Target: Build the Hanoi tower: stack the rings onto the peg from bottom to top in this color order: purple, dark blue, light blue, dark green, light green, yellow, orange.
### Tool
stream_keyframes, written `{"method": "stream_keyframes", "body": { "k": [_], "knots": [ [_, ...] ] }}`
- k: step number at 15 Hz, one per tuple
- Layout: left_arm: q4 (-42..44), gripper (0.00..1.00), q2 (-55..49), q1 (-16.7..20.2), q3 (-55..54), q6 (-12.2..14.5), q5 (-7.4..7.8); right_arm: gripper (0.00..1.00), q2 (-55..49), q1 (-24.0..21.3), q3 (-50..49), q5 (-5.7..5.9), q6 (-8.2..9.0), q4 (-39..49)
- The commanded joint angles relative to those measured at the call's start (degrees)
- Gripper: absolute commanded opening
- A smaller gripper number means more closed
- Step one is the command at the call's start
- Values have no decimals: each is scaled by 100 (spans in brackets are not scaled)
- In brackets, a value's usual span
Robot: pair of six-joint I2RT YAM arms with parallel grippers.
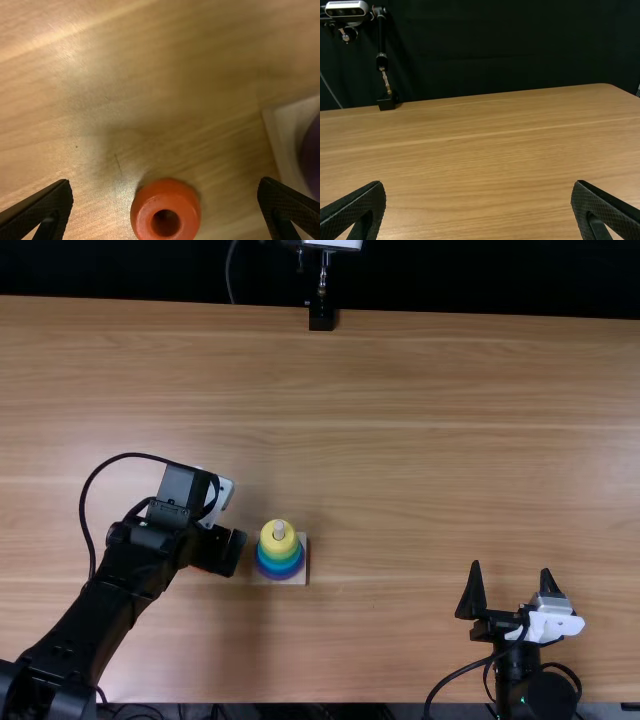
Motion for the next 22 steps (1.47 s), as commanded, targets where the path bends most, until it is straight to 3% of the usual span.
{"method": "stream_keyframes", "body": {
  "k": [1, 17, 19, 20, 22],
  "knots": [
    [18, 100, -169, 114, -222, 372, -13, 100, -36, -13, -42, -37, -16, 21],
    [39, 100, -72, 140, -556, 393, 8, 100, -36, -13, -42, -37, -16, 21],
    [50, 41, -81, 140, -679, 393, -13, 100, -36, -13, -42, -37, -16, 21],
    [50, 31, -72, 140, -732, 404, -24, 100, -36, -13, -42, -37, -16, 21],
    [50, 28, -72, 140, -758, 404, -45, 100, -36, -13, -42, -37, -16, 21]
  ]
}}
